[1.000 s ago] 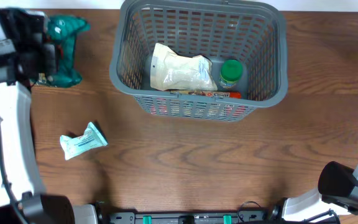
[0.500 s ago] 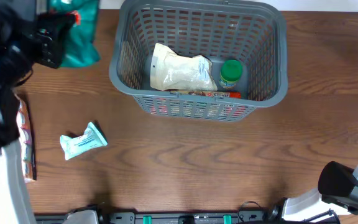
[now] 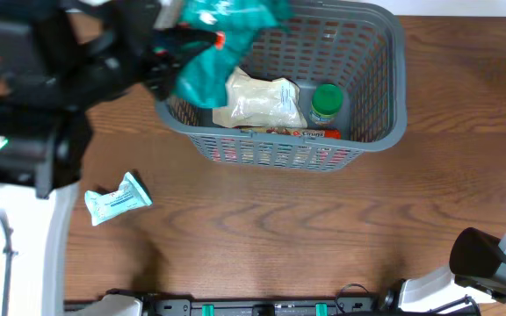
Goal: Pack container
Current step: 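Lift the green bag with the left gripper and carry it over the basket, then lower the green bag into the basket, release, withdraw the left gripper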
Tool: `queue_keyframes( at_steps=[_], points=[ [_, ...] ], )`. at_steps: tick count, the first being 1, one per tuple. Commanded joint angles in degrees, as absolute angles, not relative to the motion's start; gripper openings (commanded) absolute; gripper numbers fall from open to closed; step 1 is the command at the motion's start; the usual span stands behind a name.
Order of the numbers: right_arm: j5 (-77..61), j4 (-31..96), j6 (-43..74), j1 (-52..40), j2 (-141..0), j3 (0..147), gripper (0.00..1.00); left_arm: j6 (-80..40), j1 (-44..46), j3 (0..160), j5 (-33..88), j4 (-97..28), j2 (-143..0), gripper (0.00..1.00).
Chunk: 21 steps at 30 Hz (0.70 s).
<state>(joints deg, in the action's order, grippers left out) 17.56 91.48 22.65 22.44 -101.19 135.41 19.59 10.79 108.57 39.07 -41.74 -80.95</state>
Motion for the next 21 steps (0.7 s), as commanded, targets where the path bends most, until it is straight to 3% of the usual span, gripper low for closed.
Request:
queue_keyframes(
  at_steps=[1, 14, 21],
  points=[
    [18.0, 91.5, 23.6, 23.0, -101.0, 135.7, 0.99, 21.8, 14.6, 110.3, 40.9, -39.6, -83.6, 0.06],
    [18.0, 91.5, 23.6, 23.0, -101.0, 135.7, 0.99, 23.2, 18.4, 110.3, 37.0, -41.0, -96.4, 0.06],
    [18.0, 91.5, 23.6, 23.0, -101.0, 135.7, 0.99, 17.3, 18.4, 110.3, 28.5, -43.2, -99.5, 0.06]
  ],
)
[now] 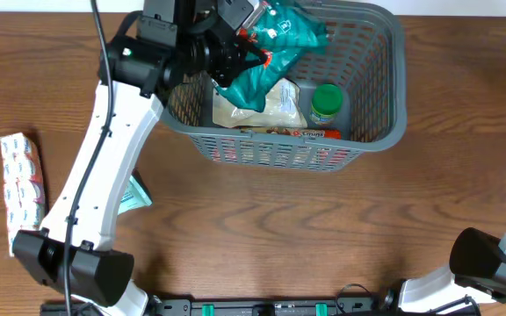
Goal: Pack container
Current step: 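Lower the green bag into the basket, release, withdraw the left gripper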
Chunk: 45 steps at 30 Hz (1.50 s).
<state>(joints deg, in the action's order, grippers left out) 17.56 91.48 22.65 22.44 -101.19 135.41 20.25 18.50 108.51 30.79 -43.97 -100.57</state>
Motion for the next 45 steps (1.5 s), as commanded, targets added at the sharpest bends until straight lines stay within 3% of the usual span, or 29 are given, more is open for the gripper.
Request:
queue_keyframes(
  at_steps=[1, 15, 23, 45],
  points=[
    [18.0, 91.5, 23.6, 23.0, -101.0, 135.7, 0.99, 16.4, 18.4, 110.3, 28.1, -43.6, -99.7, 0.06],
    [18.0, 91.5, 23.6, 23.0, -101.0, 135.7, 0.99, -1.0, 18.8, 110.0, 21.0, -49.7, -100.1, 0.06],
    [18.0, 91.5, 23.6, 23.0, -101.0, 135.7, 0.99, -1.4, 21.6, 110.0, 10.4, -52.9, -100.4, 0.06],
    [18.0, 91.5, 23.6, 22.9, -101.0, 135.7, 0.99, -1.4, 23.0, 110.0, 10.4, -51.8, -110.1, 0.06]
  ],
)
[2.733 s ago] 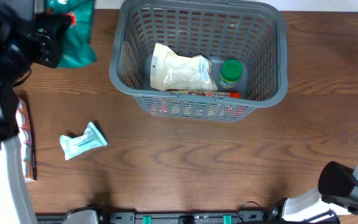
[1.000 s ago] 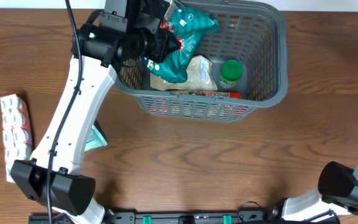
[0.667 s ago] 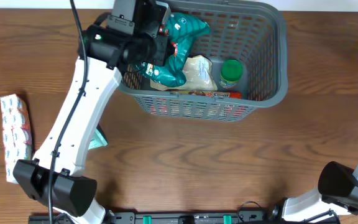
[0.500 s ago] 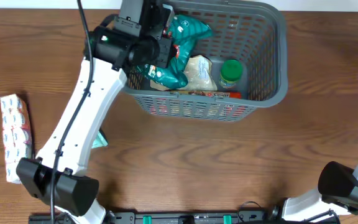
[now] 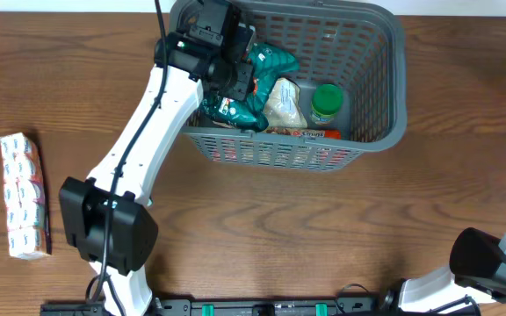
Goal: Pack container
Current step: 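Lower the green bag into the basket, release, withdraw the left gripper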
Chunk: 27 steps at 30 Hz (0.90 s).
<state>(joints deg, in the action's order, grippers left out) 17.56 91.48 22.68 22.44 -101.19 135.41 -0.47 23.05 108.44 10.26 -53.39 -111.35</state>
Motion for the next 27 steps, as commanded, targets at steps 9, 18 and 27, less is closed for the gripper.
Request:
queue_keyframes(
  at_steps=[9, 18, 27],
  points=[
    [18.0, 91.5, 23.6, 22.9, -101.0, 135.7, 0.99, -1.1, 22.7, 110.0, 10.4, -50.7, -110.1, 0.99],
    [18.0, 91.5, 23.6, 23.0, -101.0, 135.7, 0.99, -1.2, 21.5, 110.3, 10.4, -50.7, -109.1, 0.99],
    [18.0, 91.5, 23.6, 23.0, -101.0, 135.7, 0.99, -1.7, 18.4, 114.8, 10.4, -51.0, -99.7, 0.99]
  ],
)
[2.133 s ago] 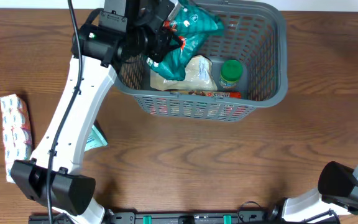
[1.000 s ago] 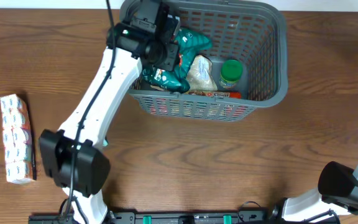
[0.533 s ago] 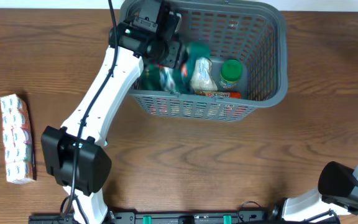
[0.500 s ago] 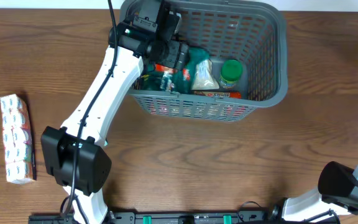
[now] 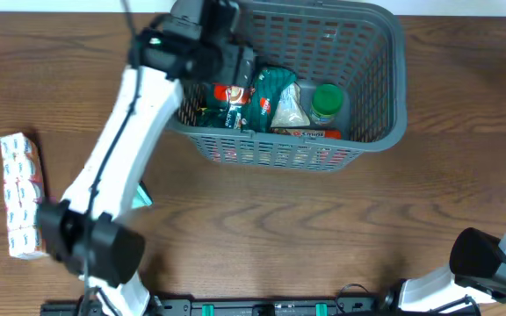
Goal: Pack container
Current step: 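Lower the green bag into the basket, release, withdraw the left gripper, then move the left gripper to the stack of white wrapped packs and grasp it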
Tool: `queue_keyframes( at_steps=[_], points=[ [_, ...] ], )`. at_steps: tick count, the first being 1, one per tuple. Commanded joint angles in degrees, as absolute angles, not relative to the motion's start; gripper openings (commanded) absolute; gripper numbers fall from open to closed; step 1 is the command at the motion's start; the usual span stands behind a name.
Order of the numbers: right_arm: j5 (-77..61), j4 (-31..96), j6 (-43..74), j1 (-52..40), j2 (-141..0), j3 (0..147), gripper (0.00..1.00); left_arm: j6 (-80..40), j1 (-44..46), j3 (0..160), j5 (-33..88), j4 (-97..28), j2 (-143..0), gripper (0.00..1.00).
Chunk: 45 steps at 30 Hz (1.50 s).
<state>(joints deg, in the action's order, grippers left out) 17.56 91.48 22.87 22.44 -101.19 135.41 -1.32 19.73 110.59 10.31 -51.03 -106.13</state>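
Note:
The grey plastic basket (image 5: 372, 132) stands at the top middle of the overhead view. In it lie a teal snack bag (image 5: 262, 101), flat on the left side, a white pouch (image 5: 290, 110), a green-lidded bottle (image 5: 327, 103) and a red-labelled item (image 5: 310, 133) along the front wall. My left gripper (image 5: 235, 66) hovers over the basket's left part, just above the teal bag, open and off it. Of my right arm only a dark tip shows at the right edge; its fingers are hidden.
A white multipack with red and blue print (image 5: 20, 197) lies at the far left of the wooden table (image 5: 323, 228). A light blue packet (image 5: 141, 195) peeks out from under my left arm. The right arm's base (image 5: 490, 263) sits at the bottom right.
The teal bag was bunched up in my left gripper low in the basket; now it lies flat on the basket floor. The gripper has let it go and stands slightly higher and further left.
At first my left gripper held the teal bag above the basket's left rim. Then it held it over the basket's inside, then low among the contents. Now the bag rests in the basket, free of the gripper. The right arm has stayed put.

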Motion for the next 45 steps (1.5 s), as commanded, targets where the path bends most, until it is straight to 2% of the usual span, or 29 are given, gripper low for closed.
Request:
queue_keyframes(
  at_steps=[1, 5, 8, 15, 24, 38, 45],
  points=[
    [18.0, 91.5, 23.6, 23.0, -101.0, 135.7, 0.99, -1.9, 18.0, 115.3, 10.4, -51.0, -98.4, 0.99],
    [18.0, 91.5, 23.6, 23.0, -101.0, 135.7, 0.99, -3.6, 15.7, 116.7, 8.2, -51.2, -92.9, 0.99],
    [18.0, 91.5, 23.6, 23.0, -101.0, 135.7, 0.99, -4.4, 13.7, 116.8, 1.3, -53.5, -89.5, 0.99],
    [18.0, 91.5, 23.6, 23.0, -101.0, 135.7, 0.99, -8.6, 8.0, 116.7, -18.1, -69.7, -87.8, 0.99],
    [18.0, 91.5, 23.6, 23.0, -101.0, 135.7, 0.99, -17.4, -5.8, 113.3, -19.2, -84.4, -91.4, 0.99],
    [18.0, 91.5, 23.6, 22.9, -101.0, 135.7, 0.99, -17.5, -24.5, 96.4, -19.1, -80.5, -92.2, 0.99],
    [18.0, 91.5, 23.6, 22.9, -101.0, 135.7, 0.99, -9.8, -28.8, 84.1, -18.7, -72.5, -92.2, 0.99]
  ],
)
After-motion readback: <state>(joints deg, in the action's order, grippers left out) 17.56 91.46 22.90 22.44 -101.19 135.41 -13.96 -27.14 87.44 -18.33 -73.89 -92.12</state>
